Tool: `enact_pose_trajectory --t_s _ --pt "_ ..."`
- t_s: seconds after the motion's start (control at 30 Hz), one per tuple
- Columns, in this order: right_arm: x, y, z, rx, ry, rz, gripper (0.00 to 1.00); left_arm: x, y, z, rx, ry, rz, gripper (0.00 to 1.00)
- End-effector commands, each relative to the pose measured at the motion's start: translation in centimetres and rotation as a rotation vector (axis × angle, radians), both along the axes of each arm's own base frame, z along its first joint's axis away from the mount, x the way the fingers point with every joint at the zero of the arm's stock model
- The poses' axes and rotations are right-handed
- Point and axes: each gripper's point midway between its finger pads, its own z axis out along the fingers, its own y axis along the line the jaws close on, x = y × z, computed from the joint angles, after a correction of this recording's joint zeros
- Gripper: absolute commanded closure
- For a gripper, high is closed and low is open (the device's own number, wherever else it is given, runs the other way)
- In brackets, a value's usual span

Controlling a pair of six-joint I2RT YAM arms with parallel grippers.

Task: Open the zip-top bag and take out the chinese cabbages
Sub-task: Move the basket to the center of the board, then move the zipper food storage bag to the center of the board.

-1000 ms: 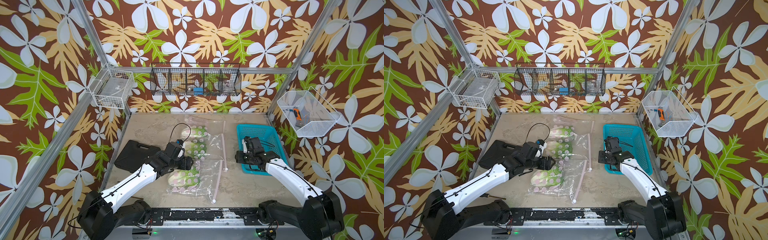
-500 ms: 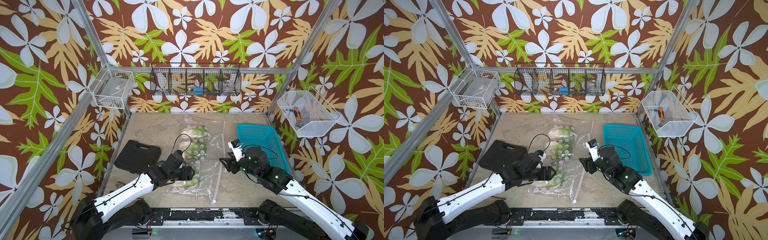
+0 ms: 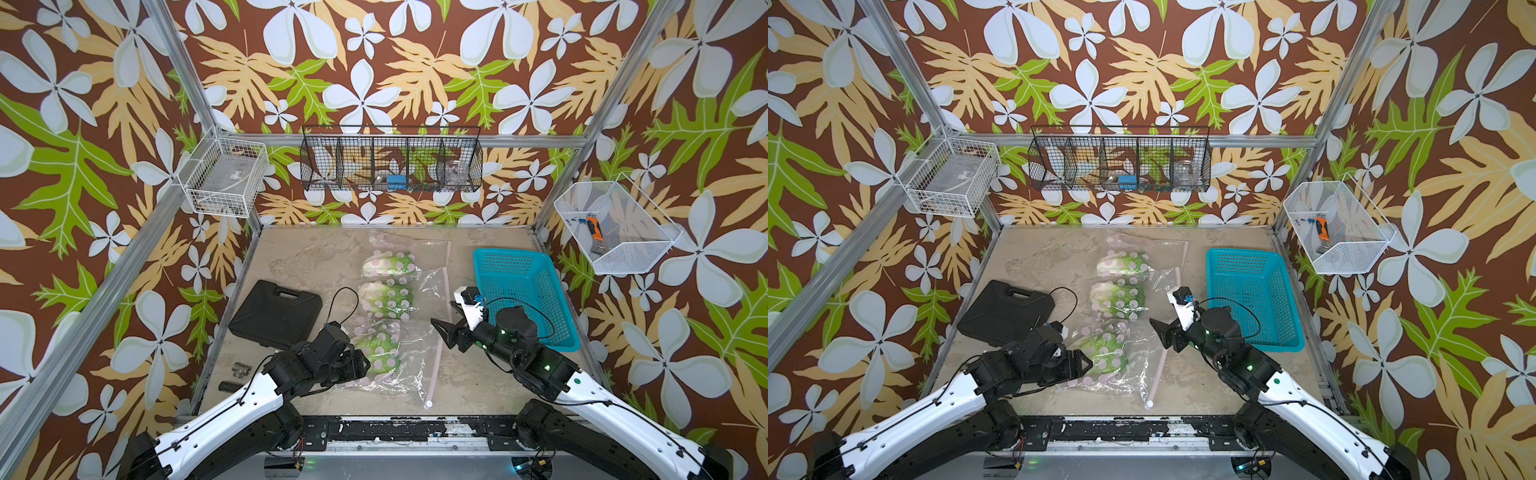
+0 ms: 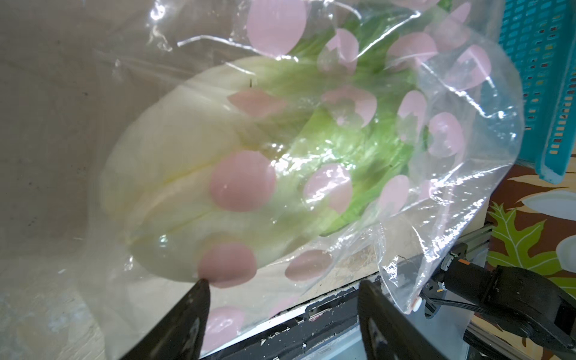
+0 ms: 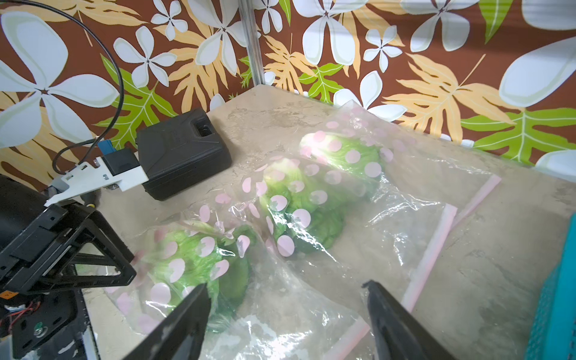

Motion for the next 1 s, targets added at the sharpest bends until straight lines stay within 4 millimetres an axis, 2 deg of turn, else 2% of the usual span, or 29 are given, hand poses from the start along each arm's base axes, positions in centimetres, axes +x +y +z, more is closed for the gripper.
enact_pose_trajectory --t_s 0.0,0.2,0.4,0.5,0.57,0.63,0.83,0.97 --pt "0.7 0.1 1.1 0.003 -0.076 -0.013 0.20 -1.2 -0.5 -1.1 0.023 0.069 -0.017 0.26" --pt "1.7 1.1 -0.4 -0.055 -0.031 0.003 0.22 -2.1 -3.7 -2.2 0.089 0.085 -0.106 0.27" --pt "0.8 0.9 -0.7 -0.032 -0.054 0.028 0.22 -0.2 -4.9 -4.7 0.088 0.056 -0.075 0.34" --pt "0.2 0.8 -1.0 -0.039 -0.080 0.050 0.21 1.7 -4.1 -6.2 0.096 0.072 -0.045 0.42" --pt "0.2 0.8 -1.2 -0.045 -0.100 0.055 0.21 3.3 -3.3 -6.8 0.114 0.063 -0.022 0.56" --pt "0.3 0.9 -1.0 -0.037 -0.128 0.061 0.21 5.2 -2.4 -7.0 0.147 0.054 -0.019 0.64" --pt "-0.1 1.9 1.3 -0.031 -0.274 0.132 0.21 9.7 0.1 -6.6 0.294 -0.004 -0.027 0.67" --pt "1.1 1.8 1.3 -0.114 -0.322 0.105 0.21 12.5 3.9 -6.5 0.360 -0.040 0.020 0.65"
